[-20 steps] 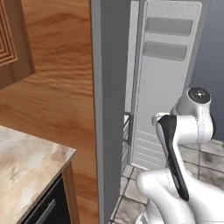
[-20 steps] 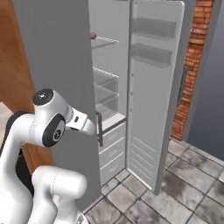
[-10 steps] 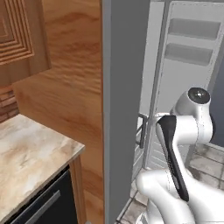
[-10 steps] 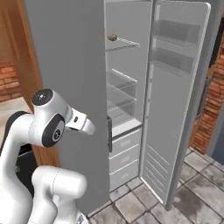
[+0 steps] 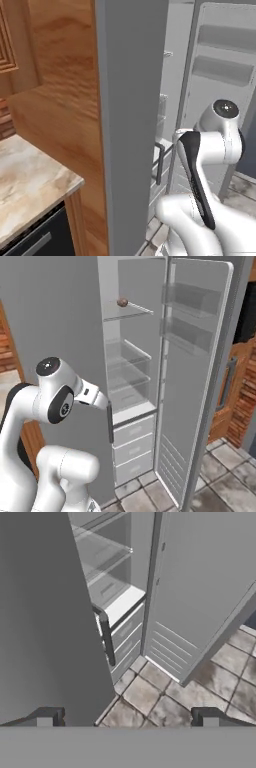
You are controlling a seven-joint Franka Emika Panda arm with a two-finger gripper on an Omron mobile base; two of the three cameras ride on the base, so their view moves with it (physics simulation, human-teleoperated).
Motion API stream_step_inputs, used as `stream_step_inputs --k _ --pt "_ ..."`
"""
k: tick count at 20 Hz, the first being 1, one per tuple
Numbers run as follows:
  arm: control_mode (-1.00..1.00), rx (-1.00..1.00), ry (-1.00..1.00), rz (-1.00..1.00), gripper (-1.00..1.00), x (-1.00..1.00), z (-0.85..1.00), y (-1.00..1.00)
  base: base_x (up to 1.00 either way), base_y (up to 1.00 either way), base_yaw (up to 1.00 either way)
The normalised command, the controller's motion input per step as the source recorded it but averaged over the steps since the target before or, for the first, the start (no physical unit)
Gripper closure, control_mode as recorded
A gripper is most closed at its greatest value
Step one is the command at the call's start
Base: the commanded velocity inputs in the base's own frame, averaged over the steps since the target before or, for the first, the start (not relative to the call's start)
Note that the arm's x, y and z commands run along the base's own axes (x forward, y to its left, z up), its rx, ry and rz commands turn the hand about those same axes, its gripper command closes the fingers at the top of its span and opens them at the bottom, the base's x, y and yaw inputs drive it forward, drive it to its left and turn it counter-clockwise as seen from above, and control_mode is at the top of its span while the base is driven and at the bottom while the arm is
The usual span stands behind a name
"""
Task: Pick the egg and butter from the fridge and place them by the bowl for mixing.
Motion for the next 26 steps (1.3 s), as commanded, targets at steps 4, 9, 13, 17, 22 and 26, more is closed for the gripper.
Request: stream_step_inputs --k 4,9,13,17,22,26 --pt "1.0 0.0 0.0 0.0 -1.0 0.0 0.0 0.0 0.12 -0.53 0.33" --pt "1.0 0.0 0.0 0.0 -1.0 0.0 0.0 0.0 0.08 -0.53 0.35" --pt "1.0 0.0 0.0 0.0 -1.0 0.0 0.0 0.0 0.03 -0.57 0.32" --pt "1.0 0.0 0.0 0.0 -1.0 0.0 0.0 0.0 0.0 -0.59 0.32" --pt "1.0 0.0 0.0 0.0 -1.0 0.0 0.0 0.0 0.0 -0.6 0.34" --pt "1.0 0.0 0.0 0.0 -1.0 0.0 0.0 0.0 -0.01 -0.62 0.34"
